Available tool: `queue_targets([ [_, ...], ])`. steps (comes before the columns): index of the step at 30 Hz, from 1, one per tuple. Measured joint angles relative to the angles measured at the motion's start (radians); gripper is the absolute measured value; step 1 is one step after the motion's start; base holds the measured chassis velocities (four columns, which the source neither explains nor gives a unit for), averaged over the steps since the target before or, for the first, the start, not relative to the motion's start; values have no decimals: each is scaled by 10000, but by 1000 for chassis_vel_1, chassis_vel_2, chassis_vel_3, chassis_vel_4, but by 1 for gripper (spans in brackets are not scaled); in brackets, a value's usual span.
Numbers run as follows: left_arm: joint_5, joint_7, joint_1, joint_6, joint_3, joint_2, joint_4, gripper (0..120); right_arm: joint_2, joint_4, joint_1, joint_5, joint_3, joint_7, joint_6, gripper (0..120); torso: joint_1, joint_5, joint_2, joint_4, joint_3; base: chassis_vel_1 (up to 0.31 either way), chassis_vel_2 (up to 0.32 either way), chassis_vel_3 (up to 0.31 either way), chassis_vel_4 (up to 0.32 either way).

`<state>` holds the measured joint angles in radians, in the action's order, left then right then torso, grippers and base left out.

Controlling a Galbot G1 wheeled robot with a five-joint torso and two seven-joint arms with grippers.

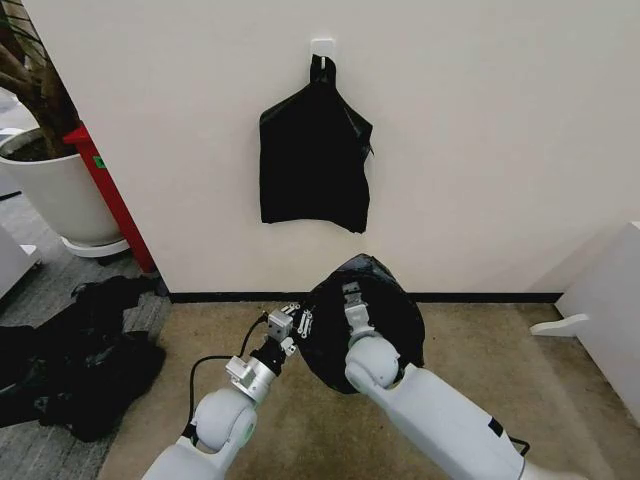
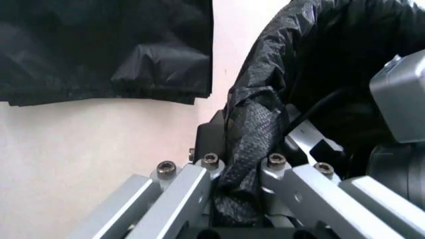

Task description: Place the garbage bag over the trash bin.

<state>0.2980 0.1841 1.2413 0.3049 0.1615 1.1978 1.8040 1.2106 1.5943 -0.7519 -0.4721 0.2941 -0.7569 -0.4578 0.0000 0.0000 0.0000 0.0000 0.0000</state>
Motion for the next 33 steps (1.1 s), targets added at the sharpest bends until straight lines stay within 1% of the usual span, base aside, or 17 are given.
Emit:
queue_targets([
  [4,4,3,4,0,1,-3,8,3,-49,98,-53,-108,-25,-88,-65,0,0,0,0,0,0,0,0,0,0],
  [6,9,3,5,0,1,3,8,3,-77,272,-115,-128,-23,57,204,0,0,0,0,0,0,0,0,0,0],
  [8,89,-13,-1,-4,1,14,2,3,-175,699,-289,-135,83,536,854,0,0,1,0,1,0,0,0,0,0],
  [14,399,-234,-117,-269,72,31,-57,3,-407,1673,-827,-169,455,830,1046,0,0,0,0,0,0,0,0,0,0],
  [17,468,-515,-231,-730,153,42,-86,3,-515,2467,-1352,-73,632,1043,1036,11,0,0,0,-2,-1,0,0,0,0],
  [18,481,-653,-279,-929,181,47,-107,3,-531,2829,-1541,10,689,1094,982,18,0,0,0,0,-1,0,0,0,0],
  [19,481,-653,-279,-929,181,47,-107,3,-531,2829,-1541,10,689,1094,982,18,0,0,0,0,-1,0,0,0,0],
  [21,562,-874,-345,-1216,199,63,-133,3,-543,3244,-1795,289,753,1211,919,23,0,0,0,2,-1,0,0,0,0],
  [23,861,-1286,-454,-1683,213,104,-139,3,-602,3589,-2159,955,750,1465,1006,32,0,0,0,2,-1,0,0,0,0],
  [25,1337,-1857,-582,-2374,231,136,-92,3,-724,3828,-2661,1844,569,1990,1724,41,0,0,0,-2,-1,0,0,0,0],
  [26,1492,-2081,-616,-2649,244,141,-62,3,-755,3875,-2803,2086,483,2175,2050,45,0,0,1,-1,-1,0,0,0,0],
  [27,1492,-2081,-616,-2649,244,141,-62,3,-755,3875,-2803,2086,483,2175,2050,45,0,0,1,-1,-1,0,0,0,0],
  [28,1691,-2428,-659,-3064,267,151,-17,3,-782,3932,-2958,2364,379,2378,2440,47,0,0,0,-3,-1,0,0,0,0],
  [29,2288,-3446,-797,-4184,349,218,103,3,-806,4065,-3247,2912,174,2720,3166,53,0,-1,1,-2,-1,0,0,0,0],
  [30,2900,-4197,-924,-4899,425,290,167,3,-802,4148,-3438,3342,9,2932,3742,58,0,1,0,0,-1,0,0,0,0],
  [32,4086,-5264,-1177,-5844,565,441,221,3,-766,4169,-3717,4109,-380,3291,4800,67,0,0,0,3,-1,0,0,0,0],
  [33,4086,-5264,-1177,-5844,565,441,221,3,-766,4169,-3717,4109,-380,3291,4800,67,0,0,0,3,-1,0,0,0,0],
])
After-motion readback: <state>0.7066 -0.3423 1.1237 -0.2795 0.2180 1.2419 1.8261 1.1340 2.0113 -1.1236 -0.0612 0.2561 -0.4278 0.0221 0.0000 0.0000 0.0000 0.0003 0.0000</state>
